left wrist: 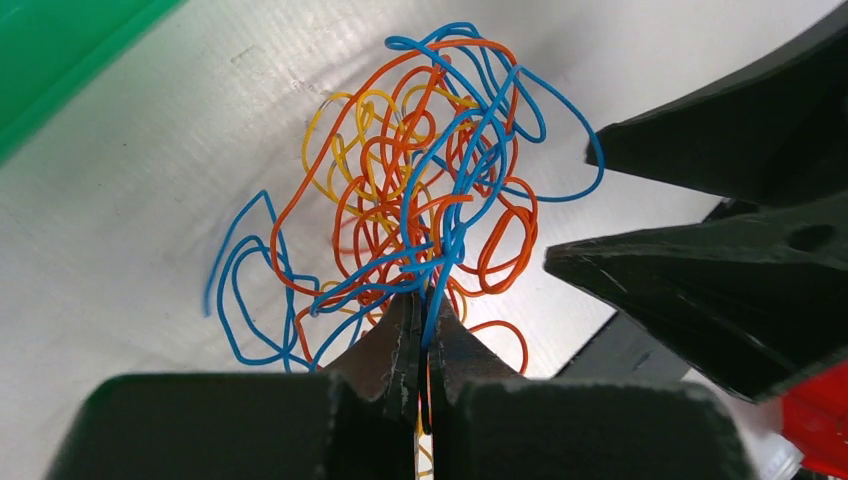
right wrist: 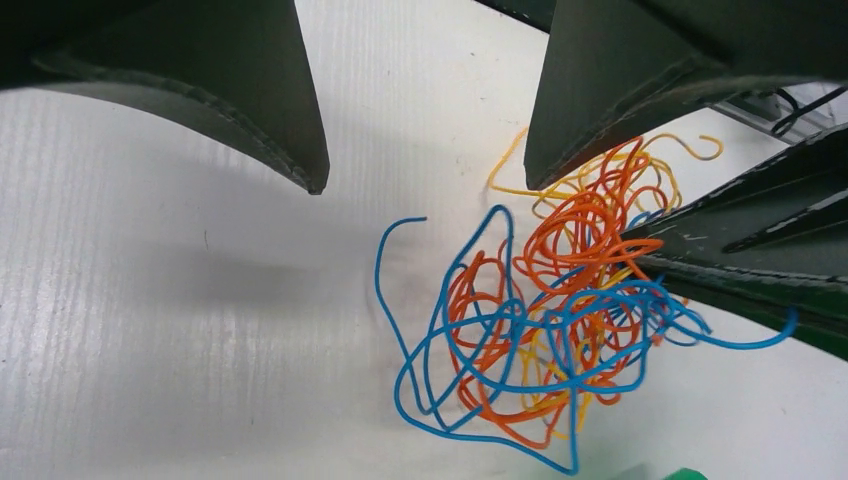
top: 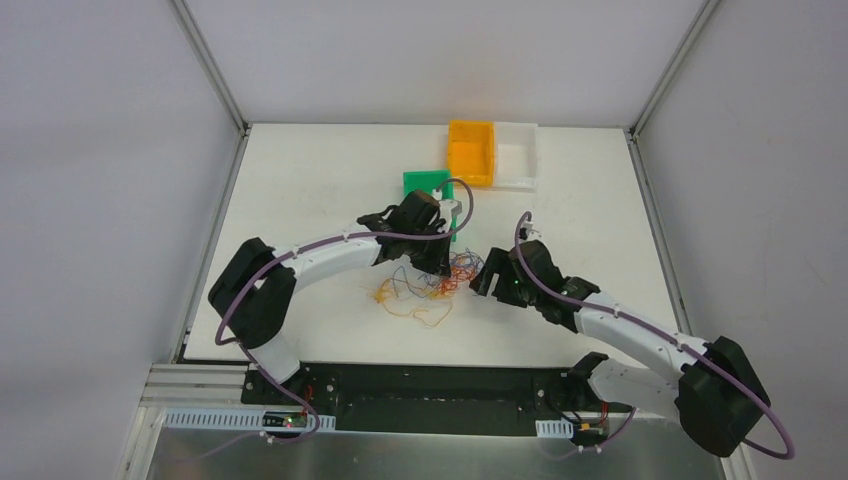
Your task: Untangle the cables
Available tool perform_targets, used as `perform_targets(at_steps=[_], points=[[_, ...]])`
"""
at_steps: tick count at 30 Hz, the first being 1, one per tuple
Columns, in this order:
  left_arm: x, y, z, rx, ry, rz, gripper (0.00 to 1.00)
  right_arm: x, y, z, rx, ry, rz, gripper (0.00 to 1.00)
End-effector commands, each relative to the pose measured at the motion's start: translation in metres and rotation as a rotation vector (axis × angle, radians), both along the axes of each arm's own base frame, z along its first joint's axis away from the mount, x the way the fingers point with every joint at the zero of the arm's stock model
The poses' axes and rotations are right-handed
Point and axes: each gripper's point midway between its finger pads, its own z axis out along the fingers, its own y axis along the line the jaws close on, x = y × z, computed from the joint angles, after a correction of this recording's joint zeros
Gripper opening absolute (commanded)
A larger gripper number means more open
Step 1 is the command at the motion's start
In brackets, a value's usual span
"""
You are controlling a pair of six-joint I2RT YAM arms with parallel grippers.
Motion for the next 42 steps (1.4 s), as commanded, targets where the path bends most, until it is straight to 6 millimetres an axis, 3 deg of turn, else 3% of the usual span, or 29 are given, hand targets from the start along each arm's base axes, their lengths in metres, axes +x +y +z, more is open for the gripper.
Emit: perform_targets(at_steps=[1, 5, 8, 12, 15, 17, 20, 22, 25, 28, 33, 42], points=[[-0.001, -0.014, 0.057, -0.145, -0.056, 0.001, 0.00, 0.007, 0.003, 0.018, 0.084, -0.070, -0.053, 0.75], [-0.004, -0.015, 0.071, -0.180, -0.049, 0.011, 0.00, 0.009, 0.000, 0.033, 0.129, -0.143, -0.062, 0.75], [-0.009, -0.023, 0.078, -0.218, 0.000, 0.018, 0.00, 0.012, -0.020, 0.043, 0.048, -0.207, -0.087, 0.75], [-0.020, -0.050, 0.086, -0.266, 0.046, -0.029, 0.00, 0.017, -0.057, 0.059, -0.095, -0.281, -0.159, 0.76], [-0.027, -0.073, 0.105, -0.405, 0.092, -0.085, 0.00, 0.015, -0.067, 0.064, -0.138, -0.285, -0.166, 0.76], [-0.012, -0.071, 0.112, -0.494, 0.131, -0.004, 0.00, 0.013, -0.068, 0.064, -0.147, -0.264, -0.164, 0.76], [0.020, -0.048, 0.098, -0.597, 0.215, 0.121, 0.00, 0.009, -0.059, 0.060, -0.124, -0.229, -0.129, 0.76], [0.032, -0.030, 0.070, -0.563, 0.239, 0.182, 0.00, 0.004, -0.049, 0.053, -0.110, -0.186, -0.077, 0.76], [0.037, -0.015, 0.034, -0.454, 0.233, 0.226, 0.00, 0.000, -0.037, 0.043, -0.114, -0.106, -0.042, 0.76], [0.037, -0.013, 0.015, -0.415, 0.254, 0.233, 0.00, 0.000, -0.026, 0.034, -0.117, -0.062, -0.018, 0.75], [0.037, -0.007, -0.003, -0.373, 0.251, 0.257, 0.00, 0.002, -0.003, 0.022, -0.140, -0.011, 0.024, 0.75], [0.033, 0.001, -0.005, -0.319, 0.231, 0.241, 0.00, 0.033, 0.029, 0.018, -0.107, -0.058, -0.005, 0.75]])
